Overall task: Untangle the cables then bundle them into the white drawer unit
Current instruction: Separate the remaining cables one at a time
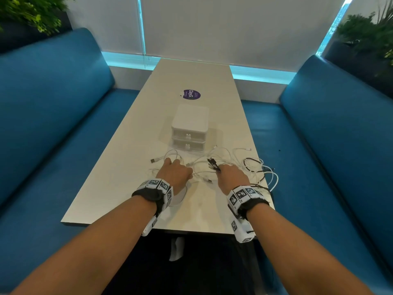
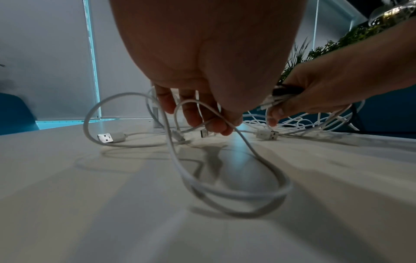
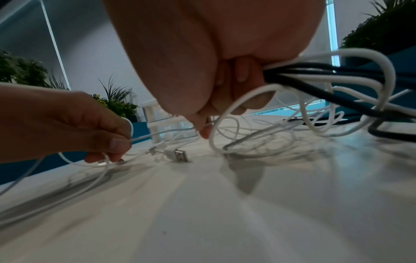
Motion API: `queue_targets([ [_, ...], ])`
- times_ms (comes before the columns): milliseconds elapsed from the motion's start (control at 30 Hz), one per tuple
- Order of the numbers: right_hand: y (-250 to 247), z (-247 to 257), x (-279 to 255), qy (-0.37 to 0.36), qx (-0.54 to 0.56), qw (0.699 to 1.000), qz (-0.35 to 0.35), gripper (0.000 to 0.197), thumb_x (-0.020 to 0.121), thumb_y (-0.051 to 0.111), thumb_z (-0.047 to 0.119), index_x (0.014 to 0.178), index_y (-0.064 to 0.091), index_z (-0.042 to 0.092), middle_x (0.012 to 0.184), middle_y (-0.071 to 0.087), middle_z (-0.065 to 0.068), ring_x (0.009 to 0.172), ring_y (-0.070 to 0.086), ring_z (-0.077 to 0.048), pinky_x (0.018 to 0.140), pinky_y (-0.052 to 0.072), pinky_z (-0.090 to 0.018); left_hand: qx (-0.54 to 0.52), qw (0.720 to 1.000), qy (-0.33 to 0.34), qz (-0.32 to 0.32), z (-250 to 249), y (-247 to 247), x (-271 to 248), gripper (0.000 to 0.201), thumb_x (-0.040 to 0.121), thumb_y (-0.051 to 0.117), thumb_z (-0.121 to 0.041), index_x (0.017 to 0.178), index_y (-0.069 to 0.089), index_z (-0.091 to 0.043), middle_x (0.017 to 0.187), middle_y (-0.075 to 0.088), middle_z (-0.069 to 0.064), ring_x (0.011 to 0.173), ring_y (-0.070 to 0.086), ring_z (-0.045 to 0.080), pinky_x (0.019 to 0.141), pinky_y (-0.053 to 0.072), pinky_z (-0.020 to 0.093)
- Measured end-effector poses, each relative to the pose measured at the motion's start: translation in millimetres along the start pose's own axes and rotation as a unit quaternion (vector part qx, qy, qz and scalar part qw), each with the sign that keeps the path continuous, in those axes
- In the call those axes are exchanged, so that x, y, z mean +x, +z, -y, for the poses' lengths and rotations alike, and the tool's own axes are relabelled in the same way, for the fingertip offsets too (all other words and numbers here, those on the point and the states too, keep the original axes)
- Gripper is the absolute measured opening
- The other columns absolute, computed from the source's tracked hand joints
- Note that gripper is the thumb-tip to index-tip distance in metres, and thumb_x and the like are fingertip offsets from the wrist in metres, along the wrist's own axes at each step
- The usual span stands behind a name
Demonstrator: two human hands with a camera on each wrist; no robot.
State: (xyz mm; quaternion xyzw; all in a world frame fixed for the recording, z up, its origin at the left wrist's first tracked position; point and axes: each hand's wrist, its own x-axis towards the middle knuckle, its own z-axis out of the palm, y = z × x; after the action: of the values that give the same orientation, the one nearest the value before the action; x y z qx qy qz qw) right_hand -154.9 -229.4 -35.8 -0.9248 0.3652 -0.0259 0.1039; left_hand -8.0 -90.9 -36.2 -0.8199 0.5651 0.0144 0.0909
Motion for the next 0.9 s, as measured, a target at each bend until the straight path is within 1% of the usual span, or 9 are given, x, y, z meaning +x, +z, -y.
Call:
queue_targets([
  [67, -1, 6, -1, -0.020, 0.035, 0.999, -0.005, 0.025, 0.101, 0.042, 0.030, 0.107, 0.063, 0.018, 0.104, 0.066, -0.007, 0.098, 0.062, -0.030, 0.080, 0.052, -0.039, -0.005, 1.000, 0.001, -0.005, -4, 2, 2, 0.023, 0.105, 0.036, -0.025, 0.110, 0.059, -0.027, 0.101, 0.068, 0.001, 0.105, 0.050, 0.026, 0.093, 0.032, 0.043],
  [200, 2, 21, -5, -0.074, 0.088, 0.993, 0.032, 0.022, 0.100, 0.045, 0.029, 0.104, 0.063, 0.018, 0.096, 0.069, -0.009, 0.089, 0.063, -0.032, 0.073, 0.052, -0.039, -0.021, 1.000, 0.005, -0.021, -16, -1, 8, 0.025, 0.103, 0.039, -0.023, 0.111, 0.061, -0.031, 0.102, 0.068, -0.001, 0.105, 0.050, 0.025, 0.092, 0.032, 0.043],
  [333, 4, 26, -3, -0.060, 0.134, 0.989, 0.032, 0.021, 0.098, 0.049, 0.029, 0.100, 0.067, 0.018, 0.095, 0.070, -0.009, 0.089, 0.064, -0.031, 0.076, 0.052, -0.040, -0.038, 0.998, 0.012, -0.044, -19, -1, 11, 0.025, 0.101, 0.041, -0.020, 0.105, 0.062, -0.033, 0.098, 0.069, -0.006, 0.103, 0.049, 0.024, 0.089, 0.030, 0.042],
  [400, 1, 24, -2, -0.058, 0.129, 0.989, 0.040, 0.022, 0.098, 0.051, 0.033, 0.099, 0.067, 0.018, 0.093, 0.070, -0.009, 0.087, 0.064, -0.030, 0.075, 0.052, -0.039, -0.031, 0.998, 0.014, -0.048, -16, 0, 9, 0.021, 0.104, 0.040, -0.027, 0.105, 0.061, -0.030, 0.099, 0.070, -0.004, 0.104, 0.049, 0.025, 0.089, 0.030, 0.042],
  [467, -1, 17, -1, -0.052, 0.100, 0.993, 0.035, 0.022, 0.098, 0.050, 0.033, 0.100, 0.067, 0.018, 0.092, 0.069, -0.009, 0.088, 0.064, -0.031, 0.075, 0.053, -0.039, -0.021, 0.999, 0.017, -0.030, -10, 0, 6, 0.024, 0.106, 0.036, -0.031, 0.106, 0.059, -0.026, 0.101, 0.069, -0.002, 0.106, 0.049, 0.025, 0.092, 0.030, 0.043],
  [567, -5, -2, 2, 0.002, 0.060, 0.998, 0.019, 0.025, 0.100, 0.047, 0.033, 0.106, 0.065, 0.017, 0.097, 0.068, -0.009, 0.088, 0.064, -0.031, 0.076, 0.053, -0.039, 0.005, 1.000, 0.012, -0.011, 2, 2, 1, 0.024, 0.106, 0.035, -0.028, 0.108, 0.059, -0.026, 0.101, 0.067, -0.003, 0.104, 0.051, 0.024, 0.093, 0.031, 0.044],
  [700, -8, -15, 0, 0.054, 0.018, 0.998, 0.016, 0.027, 0.101, 0.044, 0.033, 0.107, 0.064, 0.016, 0.095, 0.066, -0.008, 0.085, 0.064, -0.029, 0.069, 0.050, -0.034, 0.017, 1.000, 0.008, -0.025, 4, 3, 2, 0.023, 0.104, 0.040, -0.024, 0.108, 0.060, -0.032, 0.094, 0.065, -0.005, 0.099, 0.052, 0.021, 0.091, 0.031, 0.041],
  [800, -9, -6, -5, 0.043, 0.019, 0.999, 0.000, 0.026, 0.102, 0.042, 0.031, 0.107, 0.063, 0.016, 0.100, 0.066, -0.009, 0.090, 0.065, -0.030, 0.075, 0.052, -0.036, 0.020, 0.999, 0.013, -0.025, -1, 0, 4, 0.024, 0.102, 0.040, -0.022, 0.106, 0.061, -0.033, 0.093, 0.065, -0.005, 0.098, 0.052, 0.021, 0.093, 0.031, 0.041],
  [900, -5, 10, -10, -0.007, 0.023, 1.000, -0.002, 0.027, 0.102, 0.041, 0.032, 0.108, 0.062, 0.017, 0.102, 0.065, -0.009, 0.094, 0.063, -0.032, 0.077, 0.051, -0.038, 0.024, 0.999, 0.020, -0.025, -10, -2, 5, 0.024, 0.101, 0.041, -0.022, 0.108, 0.060, -0.034, 0.094, 0.065, -0.004, 0.098, 0.053, 0.021, 0.094, 0.030, 0.042],
])
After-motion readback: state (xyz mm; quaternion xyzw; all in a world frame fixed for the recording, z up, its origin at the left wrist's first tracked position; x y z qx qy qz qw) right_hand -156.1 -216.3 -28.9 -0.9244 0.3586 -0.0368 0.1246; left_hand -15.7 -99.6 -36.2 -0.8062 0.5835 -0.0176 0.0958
